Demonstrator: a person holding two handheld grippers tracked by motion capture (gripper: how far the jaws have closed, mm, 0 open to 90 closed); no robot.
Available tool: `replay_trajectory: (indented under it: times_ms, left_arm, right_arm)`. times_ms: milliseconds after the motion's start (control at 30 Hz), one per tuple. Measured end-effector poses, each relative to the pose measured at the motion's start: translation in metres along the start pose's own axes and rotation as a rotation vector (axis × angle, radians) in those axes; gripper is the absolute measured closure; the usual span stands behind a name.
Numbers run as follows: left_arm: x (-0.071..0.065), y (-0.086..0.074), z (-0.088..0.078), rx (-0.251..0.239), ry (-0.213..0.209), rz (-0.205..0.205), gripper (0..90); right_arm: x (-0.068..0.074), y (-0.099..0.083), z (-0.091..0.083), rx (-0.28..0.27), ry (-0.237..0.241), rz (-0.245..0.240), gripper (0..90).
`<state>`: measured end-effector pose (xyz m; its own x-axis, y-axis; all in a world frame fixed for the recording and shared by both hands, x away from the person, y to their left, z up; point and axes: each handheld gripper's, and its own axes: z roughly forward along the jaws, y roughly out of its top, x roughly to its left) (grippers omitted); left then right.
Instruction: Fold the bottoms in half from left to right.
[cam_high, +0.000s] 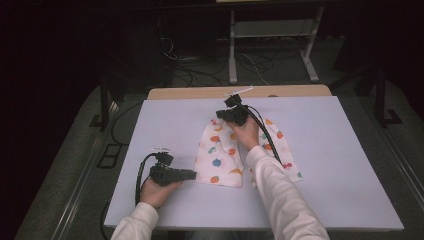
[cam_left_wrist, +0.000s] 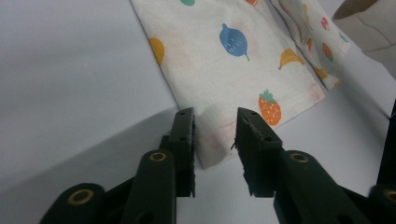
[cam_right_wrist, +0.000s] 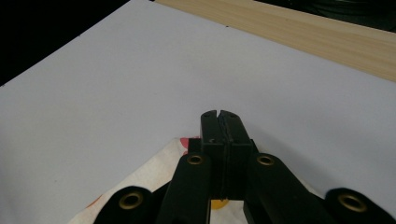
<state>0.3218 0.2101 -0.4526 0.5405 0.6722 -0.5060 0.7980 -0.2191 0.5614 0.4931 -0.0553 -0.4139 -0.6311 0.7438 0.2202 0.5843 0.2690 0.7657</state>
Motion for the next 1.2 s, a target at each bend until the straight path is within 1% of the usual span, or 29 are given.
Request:
replay_trajectory:
  times_ms: [33, 133, 200, 267, 333, 433, 500, 567, 700, 767, 833, 900, 967, 1100, 1200]
  left_arm:
    - [0.0, 0.001, 0.0, 0.007, 0.011, 0.014, 74.8]
    - [0.0, 0.003, 0.002, 0.032, 0.014, 0.034, 84.6]
    - [-0.001, 0.004, 0.003, 0.038, 0.015, 0.054, 88.0]
    - [-0.003, 0.004, 0.002, 0.039, 0.029, 0.075, 88.6]
    - [-0.004, 0.004, 0.002, 0.032, 0.037, 0.087, 89.2]
    - [-0.008, 0.006, -0.002, 0.009, 0.046, 0.102, 89.3]
    - [-0.013, 0.007, -0.003, 0.006, 0.063, 0.13, 89.4]
    - [-0.019, 0.008, -0.003, 0.003, 0.069, 0.152, 89.5]
    - [-0.03, 0.012, -0.003, -0.006, 0.062, 0.186, 89.5]
    - [-0.035, 0.013, -0.002, -0.011, 0.046, 0.199, 89.5]
    - [-0.041, 0.015, -0.001, -0.008, 0.037, 0.221, 89.5]
    - [-0.047, 0.017, 0.001, 0.004, 0.028, 0.24, 89.5]
    - [-0.054, 0.019, 0.003, 0.012, 0.023, 0.256, 89.5]
    - [-0.065, 0.022, 0.006, 0.013, -0.005, 0.288, 89.5]
    - [-0.072, 0.025, 0.009, 0.013, -0.019, 0.297, 89.5]
  right_arm:
    - [0.0, 0.0, -0.001, 0.0, -0.002, -0.002, 88.6]
    - [-0.001, 0.0, -0.002, -0.001, -0.002, -0.003, 88.6]
    - [-0.001, 0.0, -0.002, -0.003, -0.002, -0.003, 88.6]
    - [-0.001, 0.0, -0.003, -0.002, -0.003, -0.003, 88.6]
    - [-0.002, 0.0, -0.003, -0.003, -0.003, -0.003, 88.6]
    - [-0.002, 0.001, -0.004, -0.008, -0.004, -0.002, 88.7]
    - [-0.003, 0.001, -0.005, -0.014, -0.005, -0.002, 88.6]
    - [-0.004, 0.001, -0.007, -0.016, -0.005, 0.003, 88.6]
    - [-0.007, 0.003, -0.012, -0.019, -0.01, -0.008, 88.6]
    - [-0.008, 0.004, -0.015, -0.024, -0.014, -0.002, 88.6]
    - [-0.011, 0.005, -0.019, -0.028, -0.018, -0.001, 88.7]
    - [-0.014, 0.005, -0.022, -0.03, -0.01, 0.01, 88.6]
    - [-0.017, 0.005, -0.024, -0.034, -0.013, 0.018, 88.6]
    - [-0.022, 0.002, -0.029, -0.041, -0.014, 0.035, 88.6]
    - [-0.025, 0.002, -0.032, -0.046, -0.017, 0.041, 88.6]
